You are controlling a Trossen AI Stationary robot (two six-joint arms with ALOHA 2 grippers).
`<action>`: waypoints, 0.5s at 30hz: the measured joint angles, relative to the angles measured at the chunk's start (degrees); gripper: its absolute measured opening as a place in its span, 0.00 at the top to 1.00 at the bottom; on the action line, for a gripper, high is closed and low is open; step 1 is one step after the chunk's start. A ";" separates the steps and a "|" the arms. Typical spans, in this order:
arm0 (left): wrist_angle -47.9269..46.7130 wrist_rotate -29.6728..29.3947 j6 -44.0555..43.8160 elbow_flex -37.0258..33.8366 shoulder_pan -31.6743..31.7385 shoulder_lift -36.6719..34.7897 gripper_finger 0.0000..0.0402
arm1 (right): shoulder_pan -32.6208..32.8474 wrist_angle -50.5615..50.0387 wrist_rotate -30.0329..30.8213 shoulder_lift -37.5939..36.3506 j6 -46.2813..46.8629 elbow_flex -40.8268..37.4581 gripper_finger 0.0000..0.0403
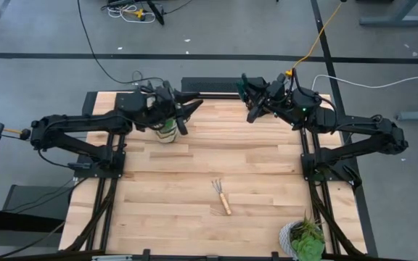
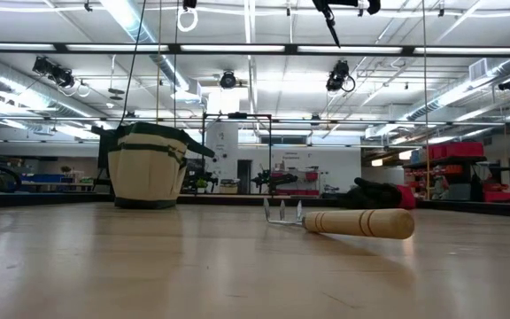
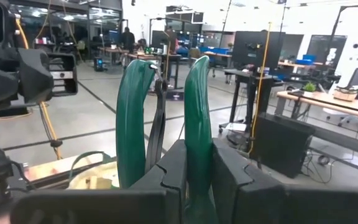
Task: Pick & Place Garden tools in Gardening bag
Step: Put the dark green shears into the gardening bag
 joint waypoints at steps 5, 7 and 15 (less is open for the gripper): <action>-0.56 -0.36 -0.02 0.49 0.01 -0.02 0.67 | 0.00 -0.01 -0.04 -0.01 -0.20 0.00 0.89; -3.75 -0.42 -0.01 2.59 0.08 0.06 0.67 | 0.00 0.00 -0.10 -0.02 -0.28 0.00 0.89; -14.20 0.55 -0.04 14.12 2.16 5.30 0.67 | 0.00 0.23 -0.24 -0.02 -1.57 0.00 0.89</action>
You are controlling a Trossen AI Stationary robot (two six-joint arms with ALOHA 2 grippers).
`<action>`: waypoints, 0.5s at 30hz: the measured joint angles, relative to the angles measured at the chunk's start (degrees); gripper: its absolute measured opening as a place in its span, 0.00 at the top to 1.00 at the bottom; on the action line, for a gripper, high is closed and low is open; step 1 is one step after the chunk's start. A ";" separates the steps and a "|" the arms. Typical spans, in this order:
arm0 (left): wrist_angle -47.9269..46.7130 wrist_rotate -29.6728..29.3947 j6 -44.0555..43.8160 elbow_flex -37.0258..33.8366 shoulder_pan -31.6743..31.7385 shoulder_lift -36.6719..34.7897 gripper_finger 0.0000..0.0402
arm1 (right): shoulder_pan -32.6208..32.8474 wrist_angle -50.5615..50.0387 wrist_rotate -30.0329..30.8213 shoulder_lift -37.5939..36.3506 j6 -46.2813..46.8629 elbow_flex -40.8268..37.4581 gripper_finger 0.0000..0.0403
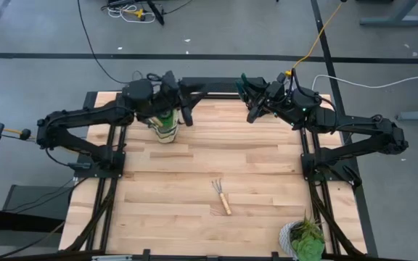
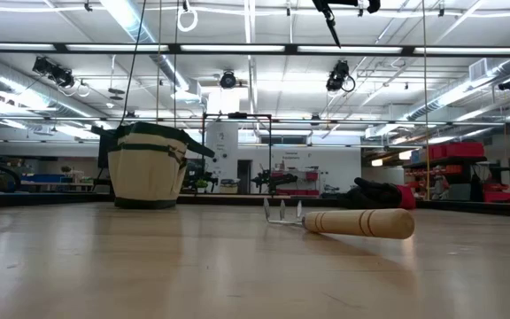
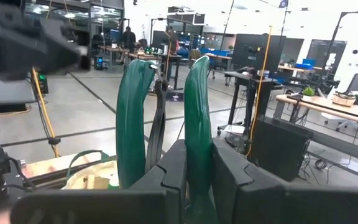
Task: Pick & Place Garden tools in Gardening bag
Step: Put the dark green shears into the gardening bag
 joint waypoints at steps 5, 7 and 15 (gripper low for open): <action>-0.29 2.29 0.02 3.84 1.09 2.95 0.64 | 0.00 0.63 0.11 0.00 -0.14 0.00 0.89; -1.17 2.30 -0.50 4.57 1.12 3.20 0.62 | 0.00 0.86 0.48 0.00 -0.26 0.00 0.89; -1.61 3.37 -2.68 5.73 1.05 4.89 0.49 | 0.00 1.50 0.96 -0.02 -0.83 0.00 0.89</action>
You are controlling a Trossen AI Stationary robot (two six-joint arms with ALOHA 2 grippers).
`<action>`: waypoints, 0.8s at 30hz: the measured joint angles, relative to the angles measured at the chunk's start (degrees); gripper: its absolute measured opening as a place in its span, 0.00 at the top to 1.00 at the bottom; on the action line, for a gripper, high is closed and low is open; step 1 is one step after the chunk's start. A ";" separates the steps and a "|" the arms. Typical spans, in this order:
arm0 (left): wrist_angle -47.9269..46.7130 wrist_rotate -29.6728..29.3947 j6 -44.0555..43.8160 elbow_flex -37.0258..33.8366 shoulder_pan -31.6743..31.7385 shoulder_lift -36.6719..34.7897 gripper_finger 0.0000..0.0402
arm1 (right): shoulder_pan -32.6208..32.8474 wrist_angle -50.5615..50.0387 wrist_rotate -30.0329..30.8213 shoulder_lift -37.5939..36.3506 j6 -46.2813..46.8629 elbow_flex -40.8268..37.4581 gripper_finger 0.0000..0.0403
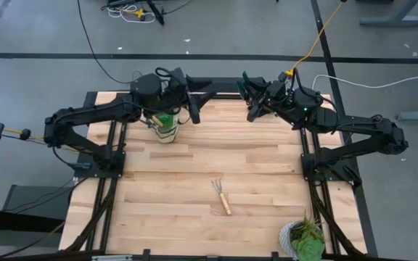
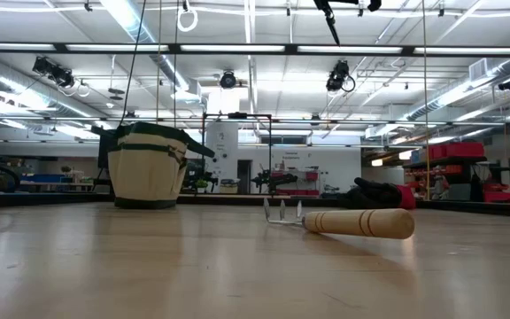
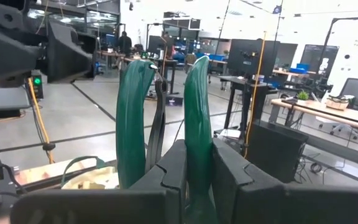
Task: Pick & Place Garden tools in Gardening bag
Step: Put the dark green shears into the gardening bag
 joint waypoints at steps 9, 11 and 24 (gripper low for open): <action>0.17 0.02 -2.10 0.02 0.01 0.74 0.40 | 0.00 -0.04 0.07 0.00 0.07 0.00 0.89; 0.17 0.02 -1.82 0.02 0.00 0.74 0.40 | 0.00 -0.04 0.07 0.00 0.07 -0.02 0.89; 1.97 -0.88 -1.34 0.17 0.83 2.21 0.39 | 0.00 -0.07 0.11 0.00 -0.15 -0.02 0.89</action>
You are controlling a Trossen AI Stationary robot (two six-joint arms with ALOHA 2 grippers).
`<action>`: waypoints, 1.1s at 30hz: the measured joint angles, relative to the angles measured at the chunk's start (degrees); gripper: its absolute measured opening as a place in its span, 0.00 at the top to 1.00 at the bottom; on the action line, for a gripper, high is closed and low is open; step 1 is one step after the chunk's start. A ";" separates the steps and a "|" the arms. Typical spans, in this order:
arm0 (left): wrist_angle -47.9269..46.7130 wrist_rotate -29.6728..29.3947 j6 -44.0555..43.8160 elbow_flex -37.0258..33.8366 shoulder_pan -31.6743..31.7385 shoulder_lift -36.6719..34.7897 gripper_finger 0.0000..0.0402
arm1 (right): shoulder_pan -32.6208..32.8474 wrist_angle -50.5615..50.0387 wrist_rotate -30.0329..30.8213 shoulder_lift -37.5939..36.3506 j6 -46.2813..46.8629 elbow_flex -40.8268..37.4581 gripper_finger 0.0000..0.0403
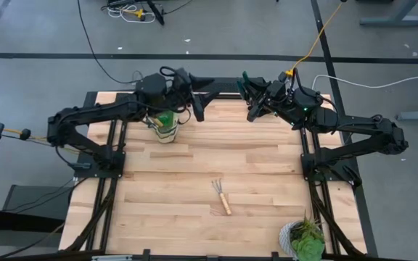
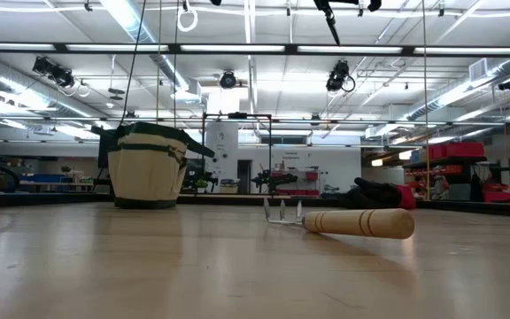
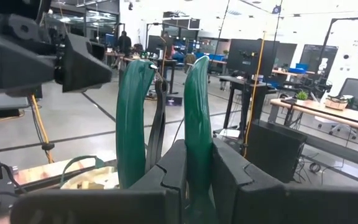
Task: Pick & Place Garden tools in Gardening bag
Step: Put the dark green shears into the gardening bag
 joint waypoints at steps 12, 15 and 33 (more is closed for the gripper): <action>-5.98 1.73 0.72 12.42 0.00 8.05 0.39 | 0.00 0.22 2.01 -0.02 -0.86 0.00 0.89; -7.92 1.55 0.76 16.11 -0.11 10.68 0.39 | 0.00 0.31 2.05 -0.02 -0.99 0.00 0.89; -8.99 -4.73 -0.44 22.72 -1.18 16.53 0.39 | 0.02 1.36 3.49 -0.02 -1.64 -0.02 0.89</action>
